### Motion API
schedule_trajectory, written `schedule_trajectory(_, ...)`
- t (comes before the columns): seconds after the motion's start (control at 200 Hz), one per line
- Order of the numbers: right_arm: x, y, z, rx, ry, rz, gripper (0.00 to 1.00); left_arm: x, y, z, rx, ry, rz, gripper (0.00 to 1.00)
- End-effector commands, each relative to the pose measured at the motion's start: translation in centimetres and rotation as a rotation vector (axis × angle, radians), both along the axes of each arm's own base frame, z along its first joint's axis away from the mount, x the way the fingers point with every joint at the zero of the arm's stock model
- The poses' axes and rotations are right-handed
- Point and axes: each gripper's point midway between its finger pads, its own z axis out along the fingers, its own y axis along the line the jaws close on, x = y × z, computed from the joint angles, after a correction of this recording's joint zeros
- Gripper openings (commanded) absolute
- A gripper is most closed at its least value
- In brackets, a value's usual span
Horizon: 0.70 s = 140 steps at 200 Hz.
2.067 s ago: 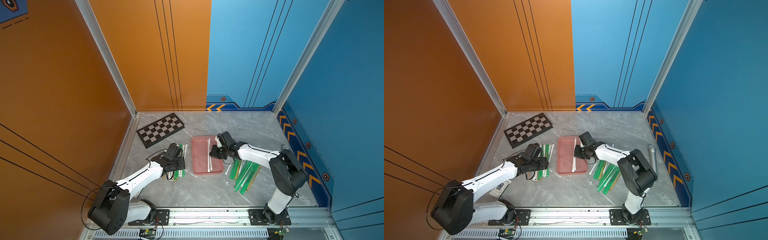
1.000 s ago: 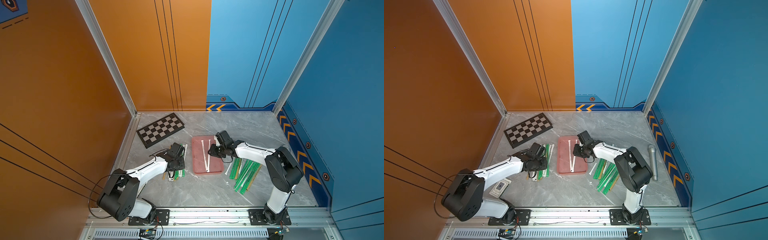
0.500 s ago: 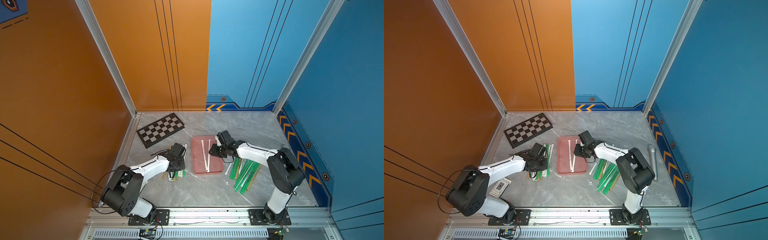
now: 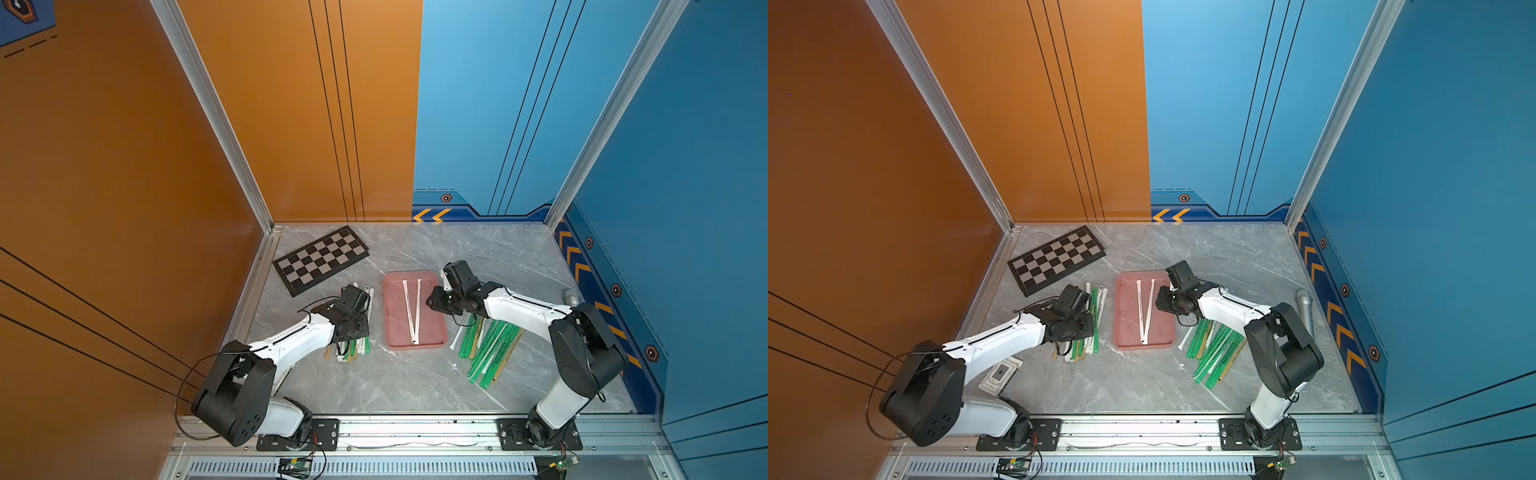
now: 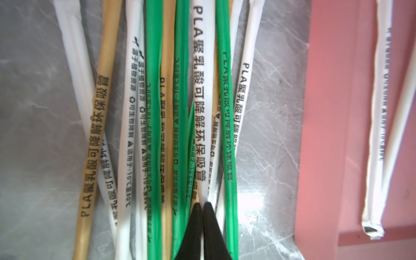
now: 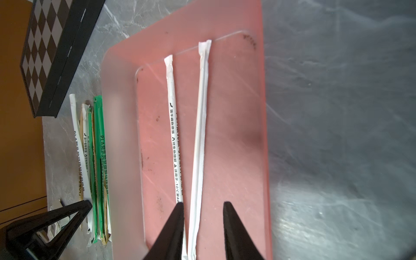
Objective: Put the straws into the storage box
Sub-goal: Pick up the straw from the center of the board, then place the straw in the storage box.
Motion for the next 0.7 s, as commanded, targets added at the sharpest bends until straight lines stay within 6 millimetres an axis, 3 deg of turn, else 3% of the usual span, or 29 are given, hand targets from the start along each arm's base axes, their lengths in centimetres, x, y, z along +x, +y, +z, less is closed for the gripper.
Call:
schedule_trajectory(0.0,-0.1,-2.9,0.1,-0.048,-0.003,-0.050,0.32,0.4,-0.1,2.1,0.013,-0.054,-0.008,0.06)
schedule_trajectory(0.13,-0.1,-5.7,-0.3,-0.089,0.012,-0.112,0.32,0.6,-1.9,3.8,-0.013,-0.096,-0.052,0.06)
schedule_trajectory(0.32,-0.3,-9.1,-1.0,-0.151,0.027,-0.202,0.32,0.9,-6.4,5.7,-0.073,-0.146,-0.156,0.06)
schedule_trajectory(0.551,-0.6,-9.2,-1.3,-0.146,0.040,-0.201,0.32,1.2,-11.4,5.7,-0.209,-0.159,-0.223,0.05)
schedule_trajectory(0.696,-0.5,-10.0,-1.5,-0.182,0.035,-0.218,0.33,1.1,-12.9,4.4,-0.236,-0.112,-0.232,0.06)
